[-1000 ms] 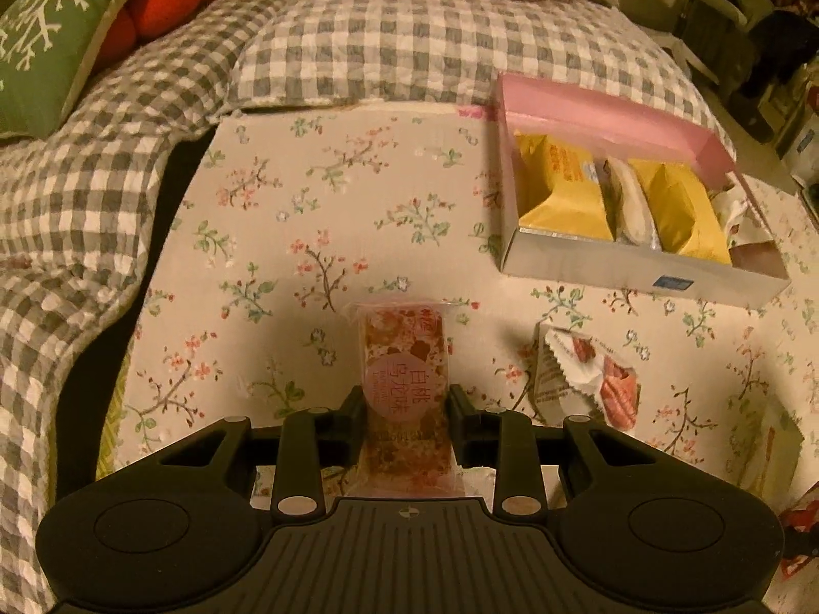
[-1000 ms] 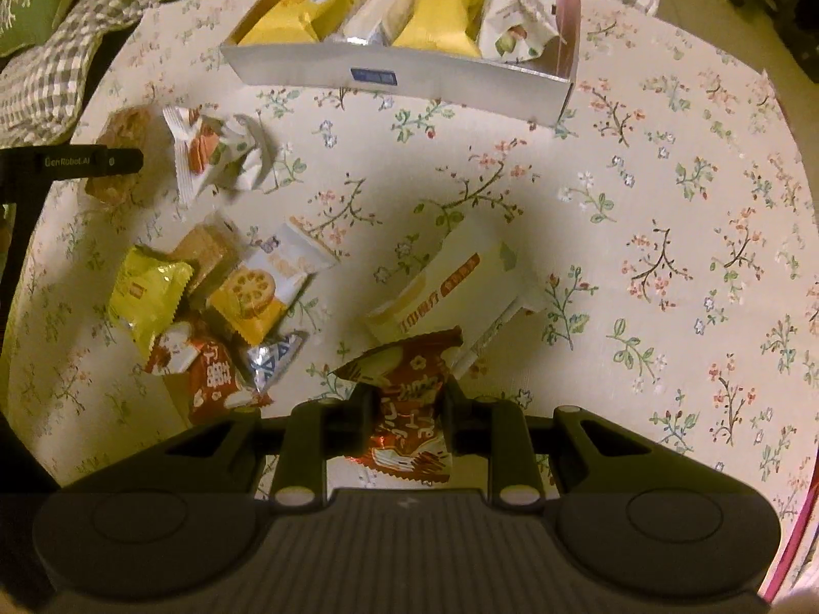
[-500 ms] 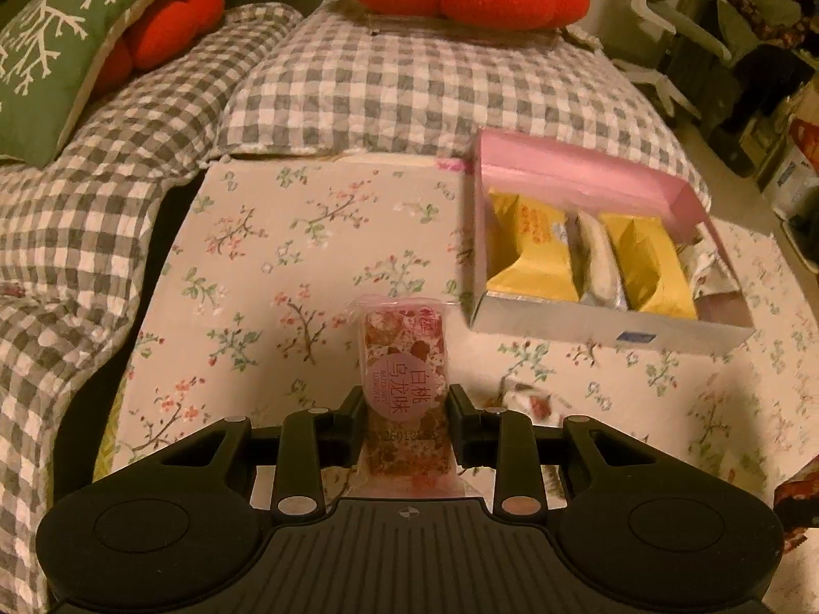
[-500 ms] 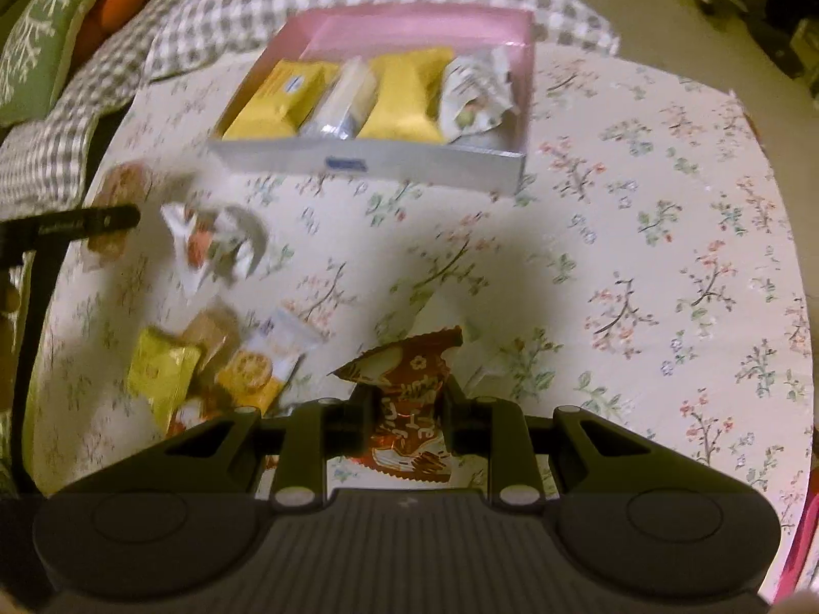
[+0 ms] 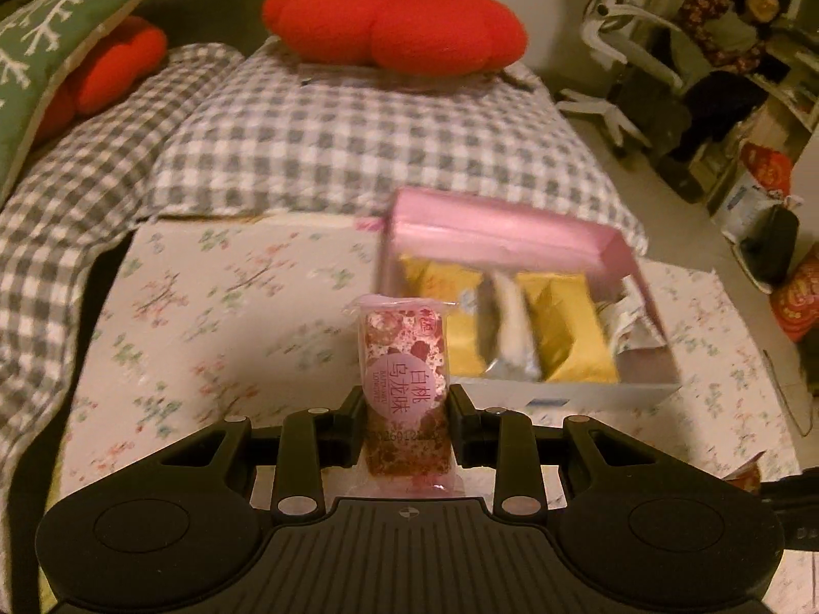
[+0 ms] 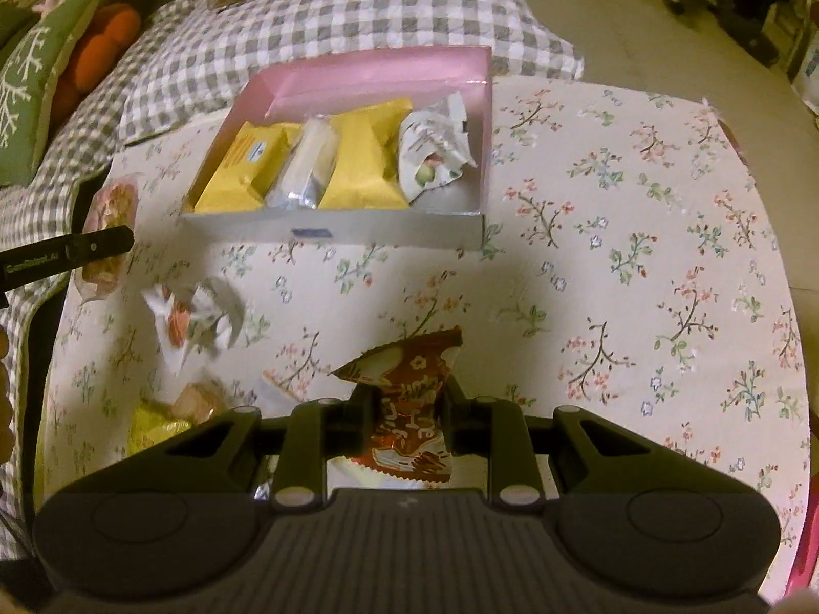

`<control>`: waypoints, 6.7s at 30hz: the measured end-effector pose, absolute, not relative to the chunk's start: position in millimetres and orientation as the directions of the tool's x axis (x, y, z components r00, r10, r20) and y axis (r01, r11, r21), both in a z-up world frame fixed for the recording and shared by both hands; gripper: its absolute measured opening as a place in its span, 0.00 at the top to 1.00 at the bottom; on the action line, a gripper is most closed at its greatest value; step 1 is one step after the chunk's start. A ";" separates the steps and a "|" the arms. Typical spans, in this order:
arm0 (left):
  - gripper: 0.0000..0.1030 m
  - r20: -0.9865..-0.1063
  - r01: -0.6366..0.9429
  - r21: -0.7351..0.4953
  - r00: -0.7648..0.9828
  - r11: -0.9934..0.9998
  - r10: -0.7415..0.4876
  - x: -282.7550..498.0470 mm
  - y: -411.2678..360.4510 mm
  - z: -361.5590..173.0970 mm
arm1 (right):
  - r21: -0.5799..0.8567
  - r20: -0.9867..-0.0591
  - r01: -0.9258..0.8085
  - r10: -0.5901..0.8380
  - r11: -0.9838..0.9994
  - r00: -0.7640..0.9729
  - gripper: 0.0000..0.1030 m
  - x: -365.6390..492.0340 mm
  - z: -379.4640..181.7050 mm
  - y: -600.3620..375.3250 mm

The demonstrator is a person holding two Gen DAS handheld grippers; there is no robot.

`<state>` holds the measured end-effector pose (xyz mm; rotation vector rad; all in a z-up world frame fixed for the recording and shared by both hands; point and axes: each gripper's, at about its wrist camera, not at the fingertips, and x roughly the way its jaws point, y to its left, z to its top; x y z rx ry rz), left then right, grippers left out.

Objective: Organize snacks
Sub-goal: 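Carry both snacks into the box and lower them between the packets, then open both grippers to release the snacks in the box, then move both grippers back toward the loose snacks on the table, then grasp a yellow packet with the left gripper while the right grasps a red-white snack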

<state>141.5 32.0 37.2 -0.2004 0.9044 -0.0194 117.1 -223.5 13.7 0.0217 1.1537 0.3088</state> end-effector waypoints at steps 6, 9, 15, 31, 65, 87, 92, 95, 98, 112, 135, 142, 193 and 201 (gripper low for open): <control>0.71 -0.758 -0.025 -0.220 0.634 0.975 -0.155 165.0 11.6 37.9 | 0.207 -0.873 -0.193 0.270 0.959 0.406 0.78 137.8 18.2 -229.2; 0.71 -0.743 -0.007 -0.243 0.644 0.970 -0.181 179.3 1.6 35.9 | 0.234 -0.858 -0.172 0.287 0.957 0.426 0.78 151.9 18.7 -230.2; 0.71 -0.727 0.035 -0.265 0.649 0.964 -0.224 201.5 -15.1 23.8 | 0.277 -0.838 -0.135 0.308 0.951 0.450 0.78 178.4 13.4 -231.1; 0.71 -0.741 0.072 -0.251 0.627 0.965 -0.239 234.9 -25.3 -8.9 | 0.319 -0.820 -0.082 0.319 0.944 0.476 0.78 219.4 -4.0 -220.3; 0.63 -0.759 0.021 -0.170 0.635 0.985 -0.144 195.6 16.4 33.1 | 0.288 -0.796 -0.083 0.286 0.954 0.533 0.57 193.1 13.8 -222.3; 0.25 -0.871 0.038 -0.151 0.467 0.988 -0.151 93.9 14.9 28.8 | 0.286 -0.890 -0.149 0.320 0.947 0.326 0.36 117.5 8.9 -191.1; 0.22 -0.899 0.036 -0.147 0.412 0.988 -0.149 80.6 21.8 12.8 | 0.292 -0.909 -0.182 0.332 0.939 0.252 0.36 110.7 -11.4 -188.0; 0.22 -0.900 0.044 -0.156 0.405 0.987 -0.161 79.3 27.5 10.5 | 0.292 -0.918 -0.205 0.334 0.934 0.214 0.36 105.0 -20.4 -184.5; 0.20 -0.894 0.014 -0.155 0.423 0.988 -0.146 80.7 36.6 10.5 | 0.290 -0.922 -0.244 0.339 0.925 0.189 0.36 98.8 -21.4 -177.2; 0.19 -0.898 -0.045 -0.171 0.419 0.984 -0.137 82.7 54.3 5.3 | 0.308 -0.915 -0.508 0.397 0.805 0.074 0.48 66.3 -28.4 -131.5; 0.18 -0.903 0.099 -0.173 0.380 0.980 -0.199 74.4 54.5 1.6 | 0.211 -0.934 -0.584 0.339 0.784 0.117 0.74 63.2 -44.8 -113.4; 0.17 -0.902 0.328 -0.093 0.372 0.940 -0.219 55.6 30.7 1.3 | 0.217 -0.933 -0.505 0.330 0.835 0.145 0.74 78.5 -32.8 -134.5; 0.41 -0.951 0.429 0.051 0.297 0.902 -0.087 51.1 19.9 -40.7 | 0.200 -0.911 -0.442 0.332 0.875 0.246 0.74 86.2 -14.9 -147.3; 0.58 -0.938 0.379 0.032 0.332 0.925 -0.103 57.3 29.2 -26.5 | 0.208 -0.902 -0.416 0.338 0.885 0.268 0.74 89.0 -10.8 -154.4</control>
